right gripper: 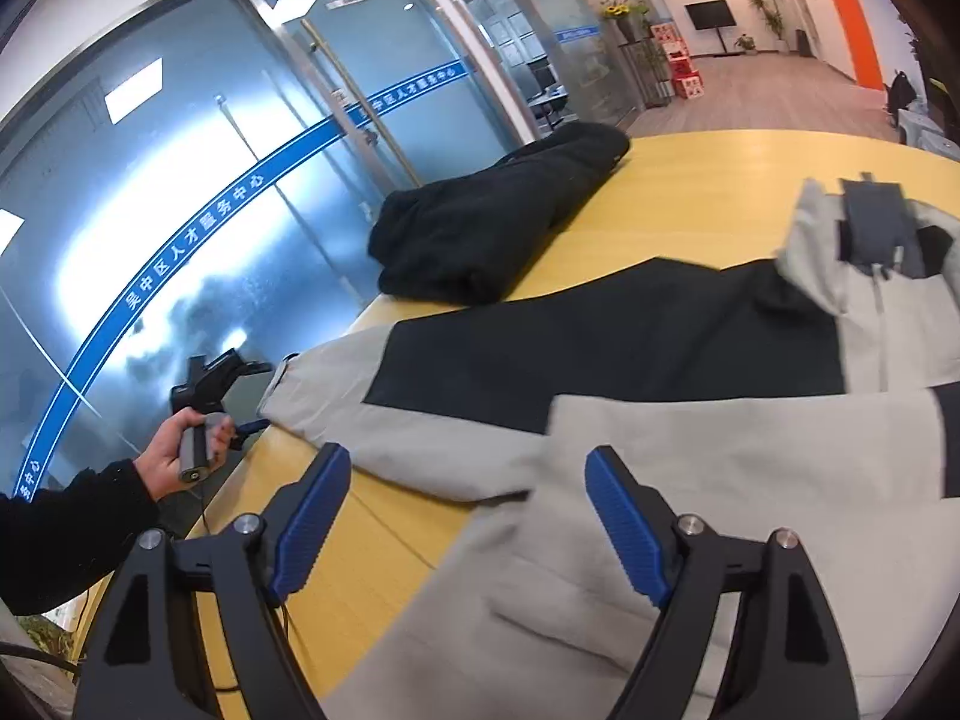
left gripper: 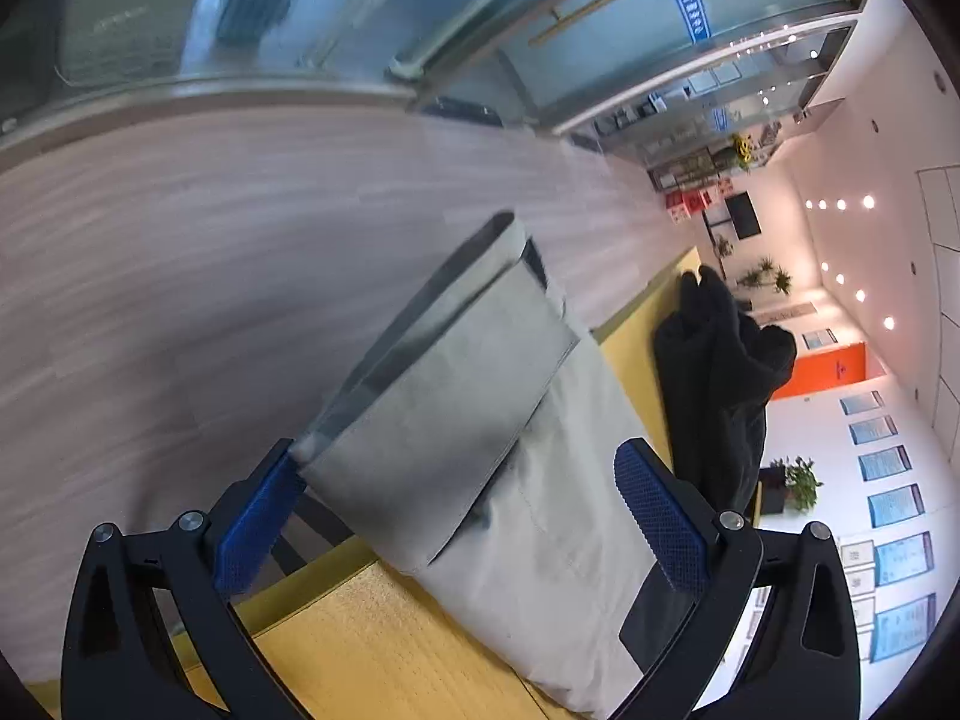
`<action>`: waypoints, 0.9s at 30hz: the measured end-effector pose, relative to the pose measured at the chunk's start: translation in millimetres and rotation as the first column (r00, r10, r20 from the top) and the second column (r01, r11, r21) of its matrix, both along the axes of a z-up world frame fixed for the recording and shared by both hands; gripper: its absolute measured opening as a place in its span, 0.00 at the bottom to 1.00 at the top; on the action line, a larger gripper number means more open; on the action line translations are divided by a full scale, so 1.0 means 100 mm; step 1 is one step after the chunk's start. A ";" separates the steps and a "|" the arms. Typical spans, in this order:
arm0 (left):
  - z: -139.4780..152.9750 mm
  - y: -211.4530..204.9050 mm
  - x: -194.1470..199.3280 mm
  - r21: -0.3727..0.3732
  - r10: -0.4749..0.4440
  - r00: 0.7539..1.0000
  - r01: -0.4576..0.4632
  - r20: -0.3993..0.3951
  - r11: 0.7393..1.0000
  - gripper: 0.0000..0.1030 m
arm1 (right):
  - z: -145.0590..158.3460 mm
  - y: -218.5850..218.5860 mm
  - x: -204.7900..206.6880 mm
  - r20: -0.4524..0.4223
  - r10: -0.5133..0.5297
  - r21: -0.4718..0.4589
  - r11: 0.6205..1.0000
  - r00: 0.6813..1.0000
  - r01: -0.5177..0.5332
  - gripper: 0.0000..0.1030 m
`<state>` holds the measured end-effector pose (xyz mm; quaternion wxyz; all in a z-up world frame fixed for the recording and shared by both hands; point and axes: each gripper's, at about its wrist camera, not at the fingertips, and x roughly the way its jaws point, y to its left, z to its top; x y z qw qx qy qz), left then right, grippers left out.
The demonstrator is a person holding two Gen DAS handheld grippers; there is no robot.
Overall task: Fold clothes
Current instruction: 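Grasp the sleeve nearest the left tool and fold it across the jacket body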
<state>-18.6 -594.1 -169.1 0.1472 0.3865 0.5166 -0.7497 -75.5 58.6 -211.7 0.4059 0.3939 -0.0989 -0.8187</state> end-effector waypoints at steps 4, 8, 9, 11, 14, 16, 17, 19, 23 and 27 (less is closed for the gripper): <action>-0.04 0.01 -0.02 -0.004 -0.024 1.000 0.025 0.019 1.000 0.75 | -0.03 -0.21 0.03 0.009 0.019 -0.020 1.000 1.000 -0.019 0.83; -0.06 0.05 -0.08 -0.049 -0.063 0.997 0.066 0.048 0.997 0.43 | 0.01 -0.29 0.04 0.002 0.030 -0.041 0.999 1.000 -0.030 0.82; -0.06 0.06 -0.11 -0.062 -0.066 0.996 0.069 0.055 0.996 0.43 | 0.02 -0.29 0.04 0.000 0.033 -0.044 0.999 0.999 -0.033 0.82; -0.05 0.08 -0.12 -0.072 -0.054 0.997 0.058 0.062 0.996 0.42 | 0.06 -0.27 0.07 -0.011 0.037 -0.046 0.998 0.999 -0.037 0.82; 0.07 0.14 -0.09 -0.127 -0.016 0.997 0.026 0.079 0.992 0.25 | 0.12 -0.18 0.09 -0.020 0.039 -0.057 0.998 0.999 -0.040 0.82; 0.29 0.18 -0.02 -0.151 -0.005 1.000 0.006 0.004 0.988 0.11 | 0.19 -0.07 0.11 -0.037 0.026 -0.062 0.998 0.999 -0.028 0.82; 0.47 0.24 0.02 -0.166 -0.009 0.999 0.002 -0.039 0.986 0.11 | 0.23 -0.01 0.12 -0.049 0.018 -0.062 0.998 0.999 -0.021 0.82; 0.89 0.41 0.08 -0.199 -0.025 0.992 -0.001 -0.125 0.980 0.10 | 0.32 0.13 0.14 -0.075 0.001 -0.065 0.998 0.997 -0.006 0.82; 1.75 0.96 0.16 -0.266 -0.102 0.954 0.024 -0.281 0.964 0.09 | 0.48 0.50 0.17 -0.111 -0.043 -0.087 0.996 0.993 0.033 0.82; 2.57 2.05 0.09 -0.323 -0.283 0.861 0.148 -0.423 0.935 0.09 | 0.63 0.97 0.23 -0.135 -0.098 -0.142 0.987 0.986 0.079 0.82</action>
